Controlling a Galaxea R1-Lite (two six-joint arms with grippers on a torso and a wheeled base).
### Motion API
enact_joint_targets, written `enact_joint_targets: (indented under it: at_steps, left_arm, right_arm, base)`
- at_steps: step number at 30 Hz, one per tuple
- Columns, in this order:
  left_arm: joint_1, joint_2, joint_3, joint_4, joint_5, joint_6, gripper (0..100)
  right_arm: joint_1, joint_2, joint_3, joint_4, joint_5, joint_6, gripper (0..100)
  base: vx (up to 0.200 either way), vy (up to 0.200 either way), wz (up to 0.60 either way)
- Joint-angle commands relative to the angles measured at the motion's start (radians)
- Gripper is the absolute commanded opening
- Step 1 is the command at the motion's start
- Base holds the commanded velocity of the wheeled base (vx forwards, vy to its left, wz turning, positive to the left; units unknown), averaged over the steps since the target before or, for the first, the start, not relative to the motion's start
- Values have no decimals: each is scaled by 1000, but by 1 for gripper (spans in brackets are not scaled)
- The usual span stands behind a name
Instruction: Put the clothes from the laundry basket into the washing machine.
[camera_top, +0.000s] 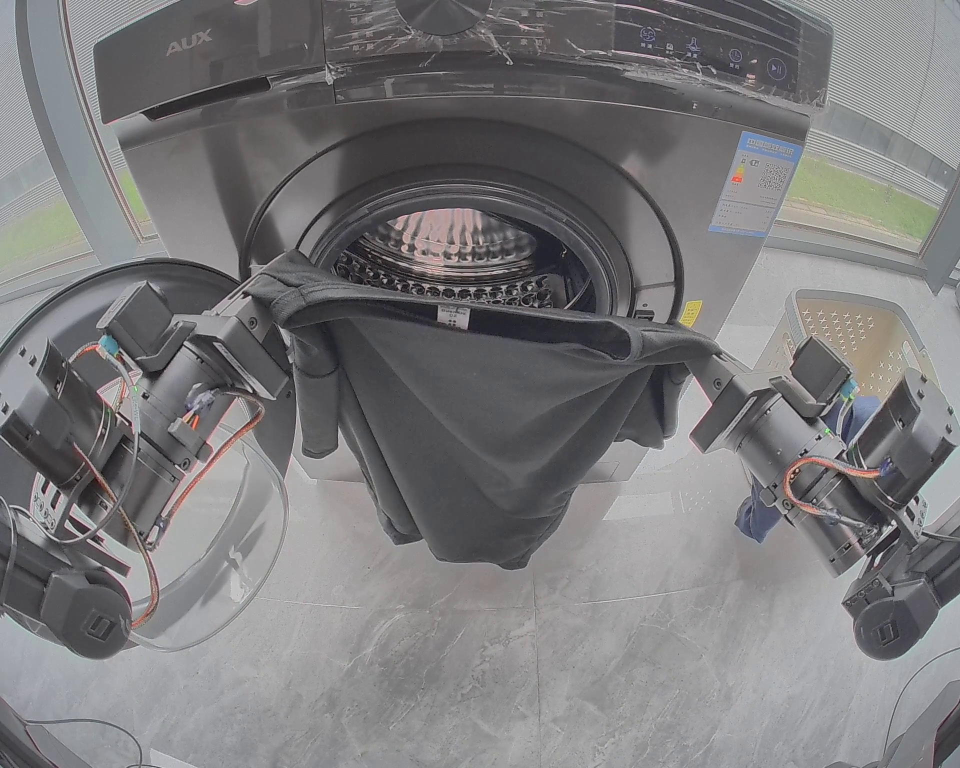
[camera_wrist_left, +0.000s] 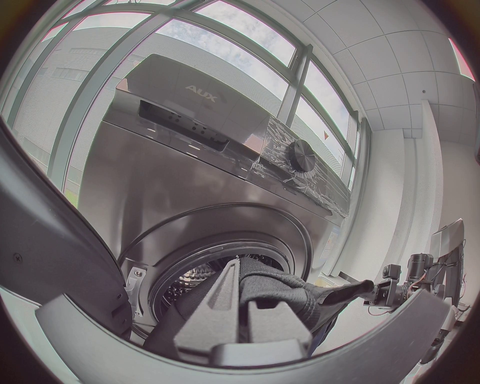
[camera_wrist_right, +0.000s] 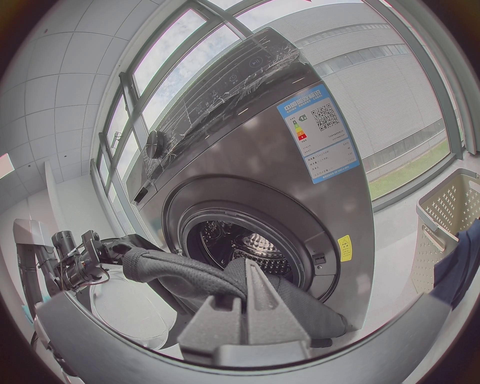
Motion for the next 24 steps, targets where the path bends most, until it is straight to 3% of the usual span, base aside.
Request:
enact_joint_targets:
  at_steps: [1,24]
  left_arm:
    - [1,3,11,-1,-1,0,0]
    - [-4,17,26,-1,-13,0,0]
  right_arm:
    - [0,-16,-5,-1,0,0,0]
    - [0,-16,7,1,0,8,0]
  base:
    - [0,0,0]
    - [0,0,0]
